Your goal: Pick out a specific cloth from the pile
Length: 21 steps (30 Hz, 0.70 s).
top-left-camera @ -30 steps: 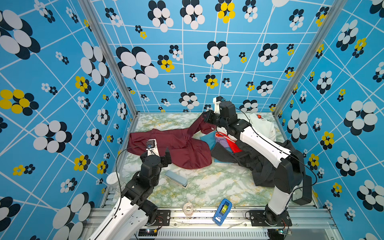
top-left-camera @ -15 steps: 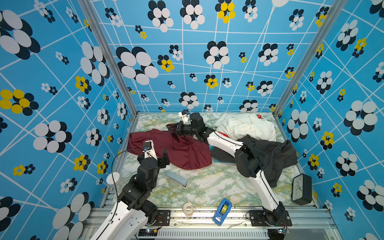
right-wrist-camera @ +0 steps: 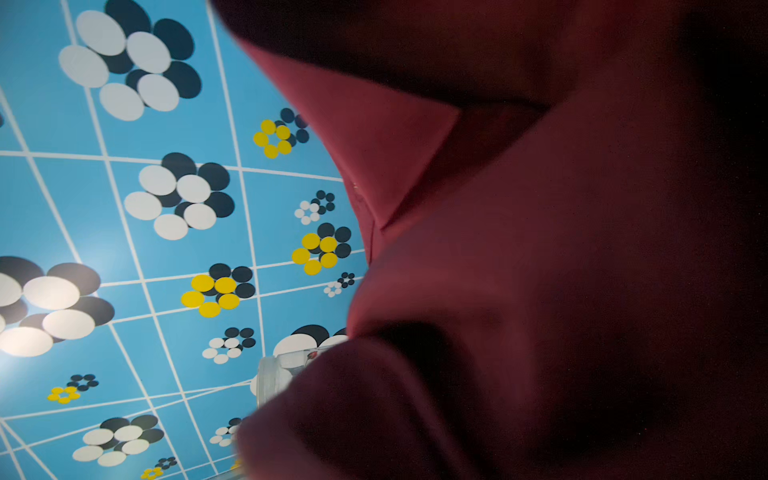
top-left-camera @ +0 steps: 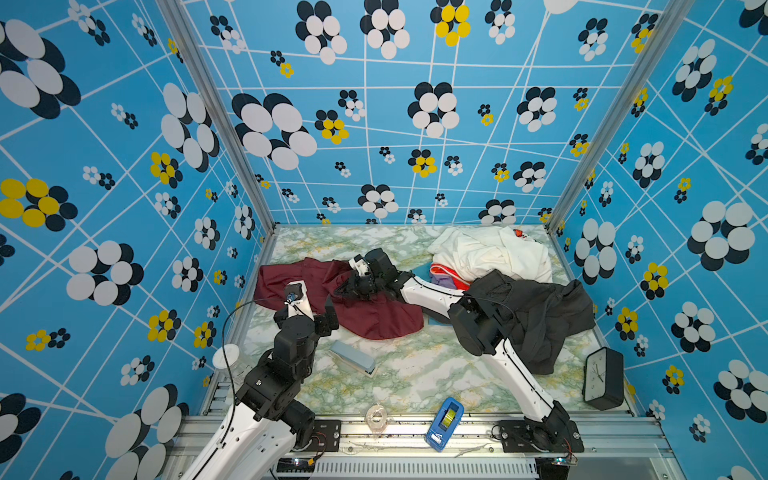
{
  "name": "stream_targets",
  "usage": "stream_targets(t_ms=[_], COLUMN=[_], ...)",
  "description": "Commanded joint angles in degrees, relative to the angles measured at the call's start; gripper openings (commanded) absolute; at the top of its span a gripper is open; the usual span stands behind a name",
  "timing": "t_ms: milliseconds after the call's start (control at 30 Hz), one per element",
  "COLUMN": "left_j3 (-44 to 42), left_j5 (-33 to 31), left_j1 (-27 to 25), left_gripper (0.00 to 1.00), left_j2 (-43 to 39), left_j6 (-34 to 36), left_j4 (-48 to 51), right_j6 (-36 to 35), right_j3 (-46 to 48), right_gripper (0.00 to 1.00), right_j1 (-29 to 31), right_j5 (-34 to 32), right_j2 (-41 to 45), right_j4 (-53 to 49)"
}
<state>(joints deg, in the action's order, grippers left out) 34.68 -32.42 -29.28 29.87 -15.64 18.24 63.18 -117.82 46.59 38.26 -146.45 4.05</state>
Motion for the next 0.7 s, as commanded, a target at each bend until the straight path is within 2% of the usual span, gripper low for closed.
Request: stream_targets(t_ms=[0, 133, 300, 400, 633, 667], left_j3=[0.38, 0.29, 0.69, 1.06, 1.42, 1.53], left_j5=[-0.93, -0.97, -0.78, -0.55, -0.21, -0.20], left_j1=[-0.34, -0.34, -0.35, -0.34, -0.34, -0.39], left_gripper=[0.92, 0.92, 0.92, 0.92, 0.92, 0.92], left_j2=[-0.19, -0.07, -0.25, -0.58, -1.57, -1.65], left_j6=[-0.06, -0.04, -0.03, -0.26, -0.35, -0.20], left_j4=[0.22, 0.13, 0.54, 0.87, 1.18, 1.25], right_j6=[-4.62, -7.99, -9.75, -10.34, -13.60, -13.93], right_j3=[-0.51, 0.09, 3.38, 5.74, 9.56, 10.75], right_gripper=[0.20, 0.55, 0.77, 0.85, 0.90, 0.99], right_j1=[0.26, 0.87, 0.96, 0.92, 0.94, 0.87], right_j5=[0.08, -0.41, -0.42, -0.31, -1.02, -1.33], right_j2=[-0.78, -0.40, 2.97, 6.91, 15.51, 16.99], right_j4=[-7.96, -12.97, -11.59, -8.94, -10.48, -10.48])
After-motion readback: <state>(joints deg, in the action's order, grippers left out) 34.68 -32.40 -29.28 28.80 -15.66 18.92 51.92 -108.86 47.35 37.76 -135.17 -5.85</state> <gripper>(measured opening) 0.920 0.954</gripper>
